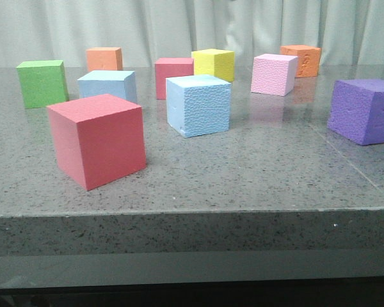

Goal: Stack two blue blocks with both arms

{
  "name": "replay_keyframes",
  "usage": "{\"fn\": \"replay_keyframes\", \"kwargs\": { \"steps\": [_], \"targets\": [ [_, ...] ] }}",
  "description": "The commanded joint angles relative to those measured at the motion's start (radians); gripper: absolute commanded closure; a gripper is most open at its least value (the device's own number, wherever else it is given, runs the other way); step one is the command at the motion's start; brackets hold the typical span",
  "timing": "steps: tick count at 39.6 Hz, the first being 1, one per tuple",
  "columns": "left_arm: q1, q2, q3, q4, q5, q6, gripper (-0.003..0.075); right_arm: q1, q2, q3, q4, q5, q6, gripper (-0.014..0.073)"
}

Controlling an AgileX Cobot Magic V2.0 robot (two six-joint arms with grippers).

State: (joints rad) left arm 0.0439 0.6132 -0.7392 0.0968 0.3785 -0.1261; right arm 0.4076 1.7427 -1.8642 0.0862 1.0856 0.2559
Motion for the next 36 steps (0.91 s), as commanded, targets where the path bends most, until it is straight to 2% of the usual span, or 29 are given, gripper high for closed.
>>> {"fn": "replay_keyframes", "kwargs": {
  "steps": [1, 7, 13, 18, 36],
  "targets": [
    [-0.003, 0.007, -0.036, 0.003, -0.078, -0.008, 0.0209, -0.074, -0.103, 0.004, -0.006, -0.005, -0.052, 0.0656],
    [-0.003, 0.007, -0.036, 0.003, -0.078, -0.008, 0.0209, -0.184, -0.216, 0.128, -0.020, -0.021, -0.110, 0.0656],
    [-0.003, 0.007, -0.036, 0.003, -0.078, -0.008, 0.0209, -0.255, -0.374, 0.335, -0.036, -0.105, -0.143, 0.0656],
    [-0.003, 0.007, -0.036, 0.003, -0.078, -0.008, 0.0209, -0.260, -0.512, 0.524, -0.058, -0.203, -0.177, 0.0656],
    [-0.003, 0.007, -0.036, 0.003, -0.078, -0.008, 0.0209, -0.260, -1.051, 1.164, -0.065, -0.568, -0.177, 0.0657]
  ]
}}
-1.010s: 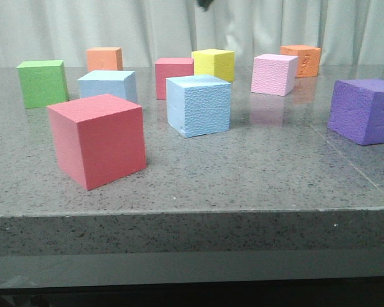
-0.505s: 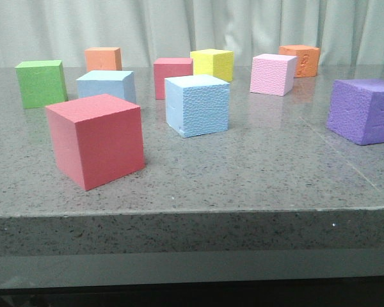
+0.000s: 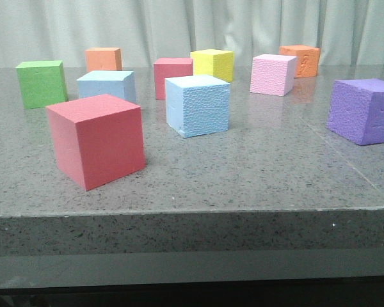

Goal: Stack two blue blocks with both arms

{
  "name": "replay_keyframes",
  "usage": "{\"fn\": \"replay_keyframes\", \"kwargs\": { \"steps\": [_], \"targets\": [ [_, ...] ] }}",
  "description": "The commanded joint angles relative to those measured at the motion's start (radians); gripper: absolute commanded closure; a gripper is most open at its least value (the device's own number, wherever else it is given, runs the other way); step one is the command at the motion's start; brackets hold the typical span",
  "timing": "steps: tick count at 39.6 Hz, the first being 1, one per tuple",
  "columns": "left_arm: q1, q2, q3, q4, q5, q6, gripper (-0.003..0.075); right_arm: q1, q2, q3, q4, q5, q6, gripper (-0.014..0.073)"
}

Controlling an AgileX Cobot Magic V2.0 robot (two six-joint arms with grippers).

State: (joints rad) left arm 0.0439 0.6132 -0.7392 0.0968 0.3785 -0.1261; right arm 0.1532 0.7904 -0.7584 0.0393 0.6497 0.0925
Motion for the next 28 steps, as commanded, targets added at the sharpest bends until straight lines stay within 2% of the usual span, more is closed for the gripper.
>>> {"fn": "replay_keyframes", "kwargs": {
  "steps": [1, 9, 20, 28],
  "targets": [
    [-0.003, 0.007, -0.036, 0.003, -0.078, -0.008, 0.0209, -0.005, -0.124, 0.083, -0.020, -0.148, -0.014, 0.0657],
    [-0.003, 0.007, -0.036, 0.003, -0.081, -0.008, 0.0209, -0.005, -0.318, 0.248, -0.023, -0.213, -0.014, 0.0660],
    [-0.013, 0.063, -0.069, 0.003, -0.081, 0.005, 0.0209, -0.005, -0.358, 0.279, -0.023, -0.255, -0.014, 0.0660],
    [-0.132, 0.207, -0.204, 0.003, -0.018, 0.030, 0.0209, -0.005, -0.358, 0.279, -0.023, -0.251, -0.014, 0.0660]
  ]
}}
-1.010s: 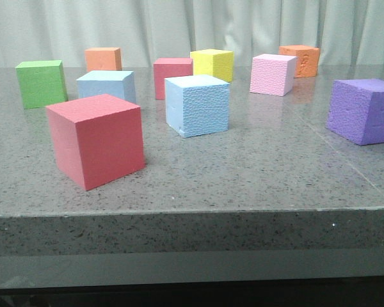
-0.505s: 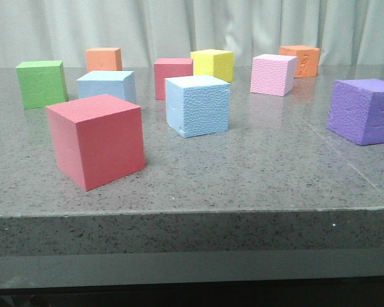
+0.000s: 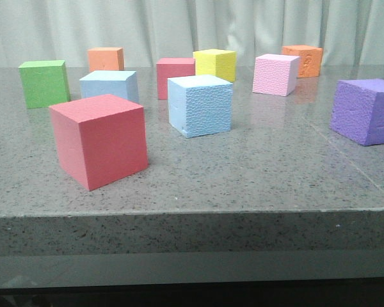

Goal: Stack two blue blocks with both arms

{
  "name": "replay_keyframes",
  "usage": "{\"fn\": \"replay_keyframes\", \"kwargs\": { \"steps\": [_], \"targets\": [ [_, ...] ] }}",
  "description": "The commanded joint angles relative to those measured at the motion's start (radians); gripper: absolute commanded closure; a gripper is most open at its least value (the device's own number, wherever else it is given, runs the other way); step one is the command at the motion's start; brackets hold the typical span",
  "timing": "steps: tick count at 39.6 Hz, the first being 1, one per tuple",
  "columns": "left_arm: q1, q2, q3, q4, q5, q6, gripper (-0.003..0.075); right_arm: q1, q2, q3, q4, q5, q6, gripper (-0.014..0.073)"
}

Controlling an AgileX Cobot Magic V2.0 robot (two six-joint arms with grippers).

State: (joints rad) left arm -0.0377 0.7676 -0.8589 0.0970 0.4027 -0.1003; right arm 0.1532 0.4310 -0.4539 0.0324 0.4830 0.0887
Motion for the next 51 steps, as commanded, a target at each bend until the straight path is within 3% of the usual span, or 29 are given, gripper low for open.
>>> {"fn": "replay_keyframes", "kwargs": {
  "steps": [1, 11, 19, 27, 36, 51],
  "targets": [
    [-0.075, 0.075, -0.102, 0.002, -0.019, 0.005, 0.0209, -0.005, 0.002, -0.025, -0.016, -0.084, -0.010, 0.0660],
    [-0.289, 0.340, -0.319, 0.002, 0.147, 0.005, 0.0208, -0.005, 0.002, -0.018, -0.015, -0.078, -0.010, 0.0660],
    [-0.384, 0.512, -0.469, 0.009, 0.219, 0.005, 0.0206, -0.005, 0.002, -0.018, -0.015, -0.077, -0.010, 0.0660],
    [-0.390, 0.618, -0.567, 0.009, 0.269, 0.005, 0.0198, -0.005, 0.002, -0.018, -0.014, -0.077, -0.010, 0.0660],
    [-0.390, 0.718, -0.622, -0.084, 0.284, -0.007, 0.0092, -0.005, 0.002, -0.018, -0.014, -0.077, -0.010, 0.0660],
    [-0.390, 0.933, -0.821, -0.143, 0.549, -0.065, 0.0092, -0.005, 0.002, -0.018, -0.014, -0.076, -0.010, 0.0660]
  ]
}}
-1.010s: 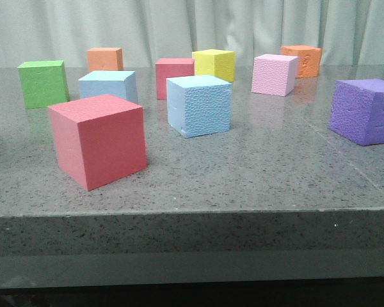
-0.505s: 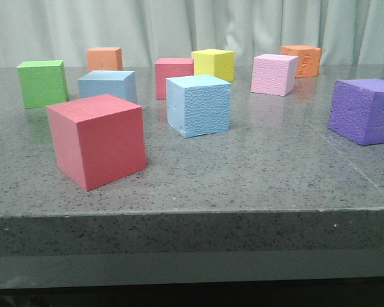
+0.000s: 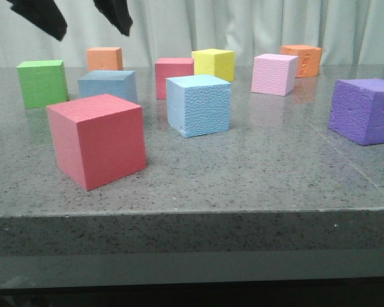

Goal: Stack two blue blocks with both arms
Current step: 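Lower the left gripper over the other light-blue cube near the green cube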

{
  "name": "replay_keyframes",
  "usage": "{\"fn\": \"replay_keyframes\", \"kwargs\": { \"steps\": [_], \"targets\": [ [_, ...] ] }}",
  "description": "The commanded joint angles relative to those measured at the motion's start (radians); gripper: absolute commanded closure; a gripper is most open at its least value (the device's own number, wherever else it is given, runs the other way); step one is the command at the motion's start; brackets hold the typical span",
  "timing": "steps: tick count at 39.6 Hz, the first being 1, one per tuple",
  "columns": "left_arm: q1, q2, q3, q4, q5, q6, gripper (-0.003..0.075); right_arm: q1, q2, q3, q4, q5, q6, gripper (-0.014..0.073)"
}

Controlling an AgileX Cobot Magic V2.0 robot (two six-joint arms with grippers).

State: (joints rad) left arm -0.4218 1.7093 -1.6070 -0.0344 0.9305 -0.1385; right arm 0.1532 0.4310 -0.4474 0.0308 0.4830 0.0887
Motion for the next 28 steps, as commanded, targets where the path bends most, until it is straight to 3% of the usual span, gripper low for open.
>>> {"fn": "replay_keyframes", "kwargs": {
  "steps": [1, 9, 20, 28],
  "targets": [
    [-0.006, 0.006, -0.089, -0.012, 0.036, -0.040, 0.0092, -0.005, 0.002, -0.025, -0.012, -0.076, -0.010, 0.0660],
    [-0.006, 0.090, -0.160, -0.024, 0.129, -0.048, 0.0092, -0.005, 0.002, -0.025, -0.012, -0.076, -0.010, 0.0660],
    [-0.006, 0.130, -0.160, -0.024, 0.116, -0.048, 0.0104, -0.005, 0.002, -0.025, -0.012, -0.076, -0.010, 0.0660],
    [-0.006, 0.130, -0.160, -0.024, 0.112, -0.048, 0.0250, -0.005, 0.002, -0.025, -0.012, -0.076, -0.010, 0.0660]
  ]
}}
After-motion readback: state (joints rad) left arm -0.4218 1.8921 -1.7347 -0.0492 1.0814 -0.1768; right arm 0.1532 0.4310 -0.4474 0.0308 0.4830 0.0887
